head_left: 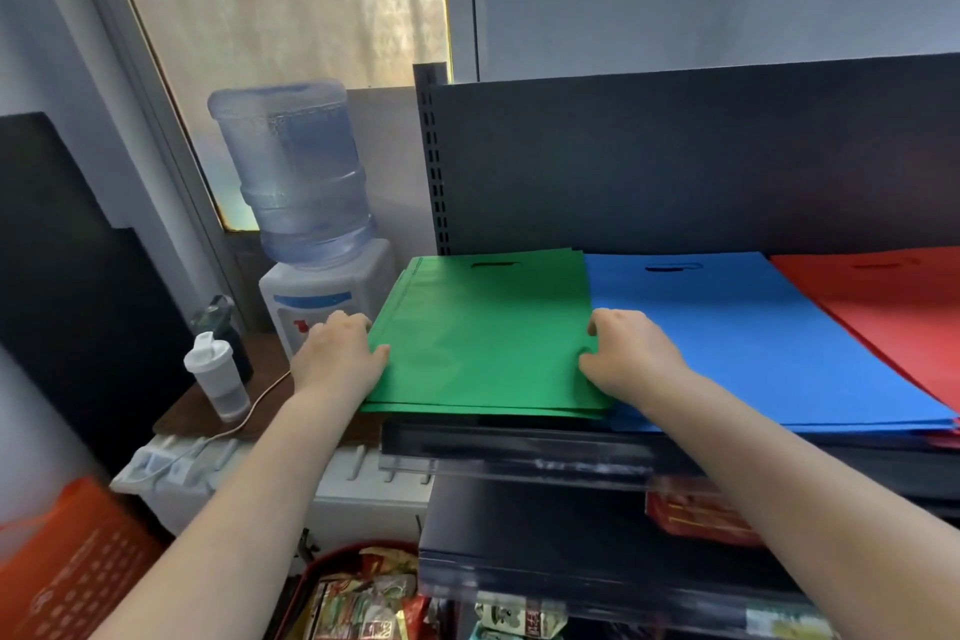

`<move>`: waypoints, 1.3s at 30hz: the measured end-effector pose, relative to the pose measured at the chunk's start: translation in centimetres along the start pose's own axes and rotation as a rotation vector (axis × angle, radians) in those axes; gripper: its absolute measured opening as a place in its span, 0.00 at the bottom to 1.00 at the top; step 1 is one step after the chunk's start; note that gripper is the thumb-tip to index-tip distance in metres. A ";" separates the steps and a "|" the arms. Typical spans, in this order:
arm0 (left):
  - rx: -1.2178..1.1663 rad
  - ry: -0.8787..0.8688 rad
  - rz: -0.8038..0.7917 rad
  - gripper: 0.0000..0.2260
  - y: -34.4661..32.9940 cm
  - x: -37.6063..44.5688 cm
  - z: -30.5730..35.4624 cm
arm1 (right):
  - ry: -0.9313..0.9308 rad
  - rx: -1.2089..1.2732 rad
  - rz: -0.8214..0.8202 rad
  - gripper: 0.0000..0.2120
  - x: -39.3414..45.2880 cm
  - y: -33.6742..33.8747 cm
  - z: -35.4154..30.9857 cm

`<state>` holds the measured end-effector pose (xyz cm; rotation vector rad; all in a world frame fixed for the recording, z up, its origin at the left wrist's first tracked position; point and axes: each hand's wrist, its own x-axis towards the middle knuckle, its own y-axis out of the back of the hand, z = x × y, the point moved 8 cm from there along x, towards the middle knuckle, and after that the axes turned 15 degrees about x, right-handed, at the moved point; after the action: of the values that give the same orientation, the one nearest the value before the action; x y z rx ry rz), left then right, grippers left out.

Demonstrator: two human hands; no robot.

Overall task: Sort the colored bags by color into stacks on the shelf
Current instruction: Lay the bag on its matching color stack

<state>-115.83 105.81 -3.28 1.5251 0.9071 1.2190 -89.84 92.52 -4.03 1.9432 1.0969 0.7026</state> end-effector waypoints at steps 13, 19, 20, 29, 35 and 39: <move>0.082 -0.470 0.216 0.21 8.9 -3.2 23.7 | 0.196 -0.231 0.178 0.22 -3.0 13.4 7.6; 0.062 -0.662 0.310 0.22 12.9 -7.6 37.7 | 0.094 -0.340 0.263 0.21 -6.3 21.9 16.1; 0.056 -0.693 0.320 0.22 13.4 -8.5 40.0 | 0.070 -0.371 0.271 0.21 -7.0 23.2 17.8; -0.062 -0.971 0.364 0.21 16.7 -18.8 59.6 | -0.228 -0.548 0.306 0.25 -15.1 34.2 33.6; -0.134 -1.152 0.383 0.21 19.7 -25.5 71.0 | -0.438 -0.578 0.361 0.24 -20.8 41.3 42.4; -0.184 -1.259 0.422 0.21 22.5 -29.2 78.7 | -0.562 -0.605 0.393 0.23 -24.1 45.9 48.2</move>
<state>-46.07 54.86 6.37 1.9261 -0.3574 0.3593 -44.23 39.35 6.12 1.6640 0.1276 0.5497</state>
